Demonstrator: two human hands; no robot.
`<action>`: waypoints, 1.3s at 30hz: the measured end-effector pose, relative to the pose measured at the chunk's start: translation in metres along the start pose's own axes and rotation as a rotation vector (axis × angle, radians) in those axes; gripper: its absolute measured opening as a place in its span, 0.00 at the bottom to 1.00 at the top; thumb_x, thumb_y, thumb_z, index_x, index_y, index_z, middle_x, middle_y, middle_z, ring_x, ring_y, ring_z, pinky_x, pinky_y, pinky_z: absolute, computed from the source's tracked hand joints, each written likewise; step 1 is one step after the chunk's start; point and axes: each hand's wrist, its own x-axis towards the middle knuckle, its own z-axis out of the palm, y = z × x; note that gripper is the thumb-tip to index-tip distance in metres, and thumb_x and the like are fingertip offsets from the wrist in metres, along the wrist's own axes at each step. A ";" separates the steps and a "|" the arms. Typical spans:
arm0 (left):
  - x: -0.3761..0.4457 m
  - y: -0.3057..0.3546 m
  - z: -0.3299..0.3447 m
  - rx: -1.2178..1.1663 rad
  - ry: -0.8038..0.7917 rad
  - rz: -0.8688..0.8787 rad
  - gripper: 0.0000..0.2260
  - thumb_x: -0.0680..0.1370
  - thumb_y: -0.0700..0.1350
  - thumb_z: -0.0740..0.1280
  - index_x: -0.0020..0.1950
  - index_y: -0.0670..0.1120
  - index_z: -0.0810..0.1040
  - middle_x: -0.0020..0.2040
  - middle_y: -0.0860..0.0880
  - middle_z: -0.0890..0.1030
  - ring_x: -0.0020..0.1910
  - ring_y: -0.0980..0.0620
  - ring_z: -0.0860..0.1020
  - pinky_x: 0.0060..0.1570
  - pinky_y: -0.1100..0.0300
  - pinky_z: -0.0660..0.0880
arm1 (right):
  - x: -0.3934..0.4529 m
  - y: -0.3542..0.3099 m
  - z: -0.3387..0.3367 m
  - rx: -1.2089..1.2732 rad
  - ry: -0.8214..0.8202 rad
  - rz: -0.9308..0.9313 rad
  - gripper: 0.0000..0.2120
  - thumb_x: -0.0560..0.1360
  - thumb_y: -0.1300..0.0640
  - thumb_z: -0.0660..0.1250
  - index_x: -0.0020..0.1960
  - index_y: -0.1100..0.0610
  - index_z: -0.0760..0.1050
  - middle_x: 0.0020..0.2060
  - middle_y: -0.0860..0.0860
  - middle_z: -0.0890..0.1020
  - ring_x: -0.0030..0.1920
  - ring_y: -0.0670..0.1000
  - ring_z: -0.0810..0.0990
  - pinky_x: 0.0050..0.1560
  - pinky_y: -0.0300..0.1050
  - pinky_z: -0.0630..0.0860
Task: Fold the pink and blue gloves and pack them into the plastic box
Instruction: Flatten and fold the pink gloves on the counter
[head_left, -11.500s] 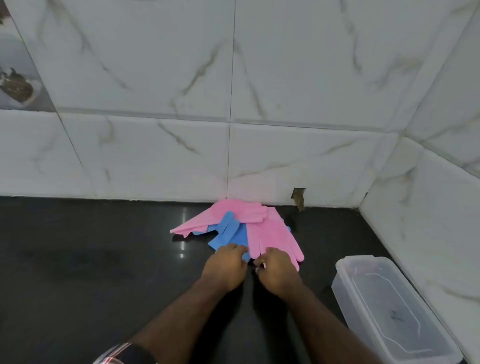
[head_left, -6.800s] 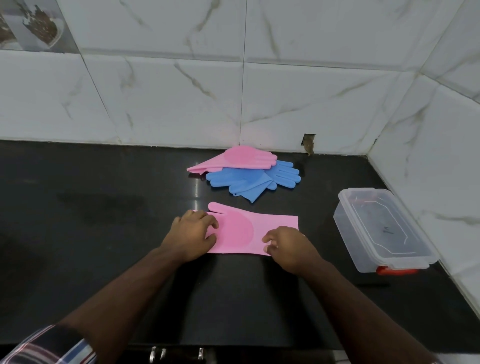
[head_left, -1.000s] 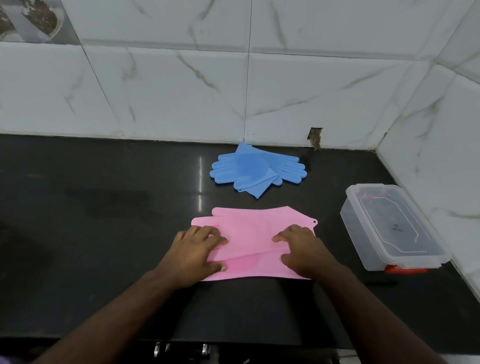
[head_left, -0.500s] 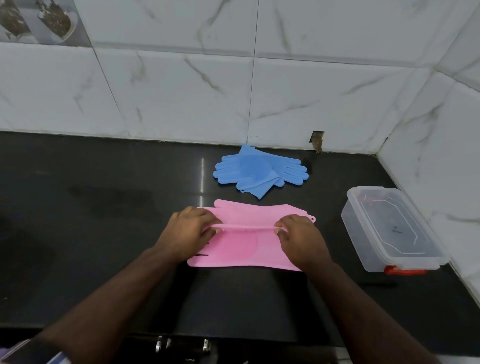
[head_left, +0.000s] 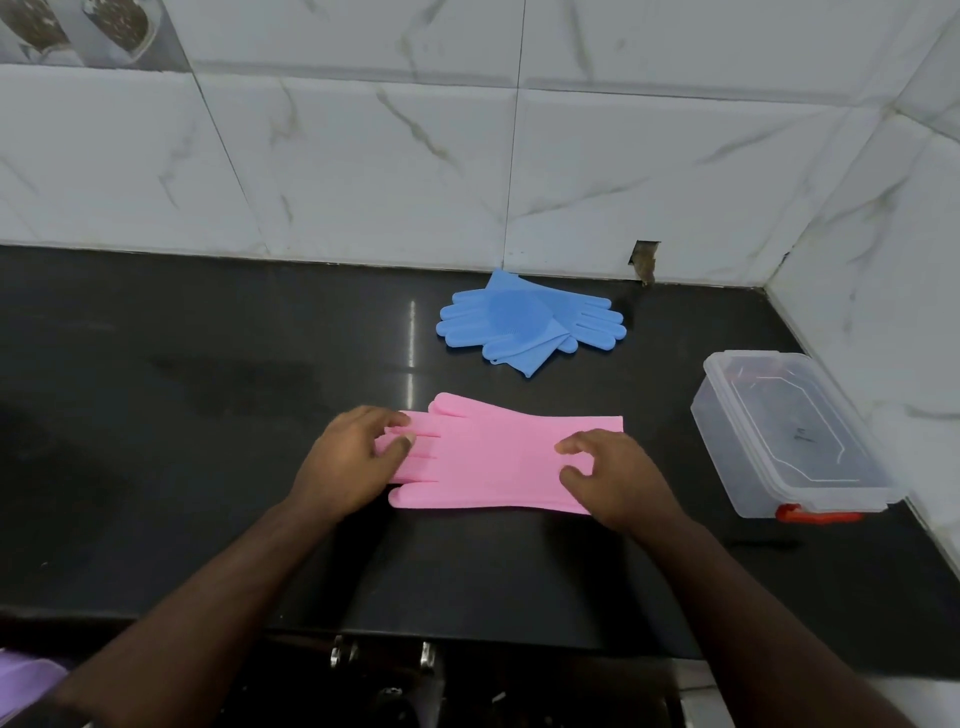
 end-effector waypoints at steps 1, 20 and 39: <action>0.003 -0.005 0.001 0.000 0.010 -0.075 0.12 0.78 0.53 0.66 0.60 0.53 0.81 0.58 0.54 0.80 0.59 0.51 0.77 0.59 0.51 0.75 | 0.004 0.003 -0.001 0.020 0.023 0.023 0.15 0.75 0.52 0.69 0.61 0.49 0.79 0.61 0.45 0.80 0.60 0.46 0.77 0.64 0.47 0.73; 0.026 -0.013 0.002 -0.121 -0.008 -0.417 0.05 0.78 0.47 0.68 0.44 0.50 0.82 0.41 0.52 0.83 0.44 0.51 0.80 0.44 0.58 0.72 | 0.059 0.015 -0.008 -0.052 0.111 0.047 0.17 0.77 0.58 0.66 0.65 0.54 0.77 0.61 0.52 0.81 0.61 0.52 0.78 0.64 0.54 0.75; 0.046 -0.013 0.016 -0.177 0.018 -0.482 0.07 0.78 0.48 0.67 0.45 0.46 0.80 0.43 0.50 0.82 0.47 0.49 0.80 0.49 0.52 0.77 | 0.115 -0.076 0.042 -0.076 -0.134 -0.033 0.12 0.79 0.52 0.65 0.57 0.57 0.81 0.54 0.52 0.83 0.53 0.51 0.80 0.54 0.44 0.74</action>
